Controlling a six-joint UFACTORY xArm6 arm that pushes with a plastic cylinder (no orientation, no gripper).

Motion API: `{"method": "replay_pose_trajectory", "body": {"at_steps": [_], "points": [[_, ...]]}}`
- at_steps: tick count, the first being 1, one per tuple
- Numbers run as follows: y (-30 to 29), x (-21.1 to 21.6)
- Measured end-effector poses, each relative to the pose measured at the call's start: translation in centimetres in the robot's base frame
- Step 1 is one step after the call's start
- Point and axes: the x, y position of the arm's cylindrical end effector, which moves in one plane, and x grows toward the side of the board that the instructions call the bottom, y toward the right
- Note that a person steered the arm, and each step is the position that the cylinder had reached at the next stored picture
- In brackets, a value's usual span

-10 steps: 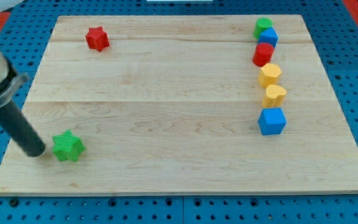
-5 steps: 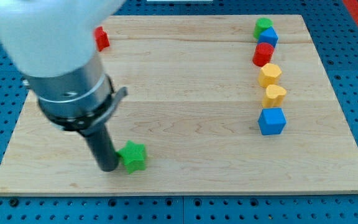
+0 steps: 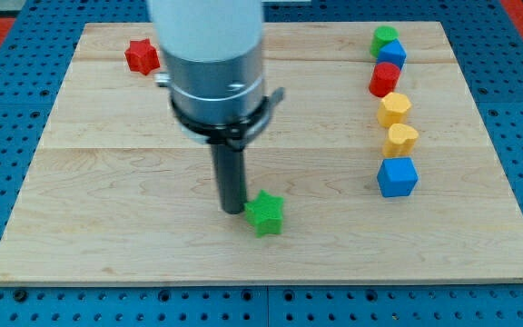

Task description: Move the green star to the bottom of the blue cube

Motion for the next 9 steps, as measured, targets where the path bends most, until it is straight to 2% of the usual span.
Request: {"method": "replay_pose_trajectory", "body": {"at_steps": [1, 3, 4, 6, 7, 8, 9], "points": [[4.1, 0.3], [-0.2, 1.7], [1.6, 3.5], [10.9, 0.8], [13.4, 0.8], [13.4, 0.9], [13.6, 3.0]]}}
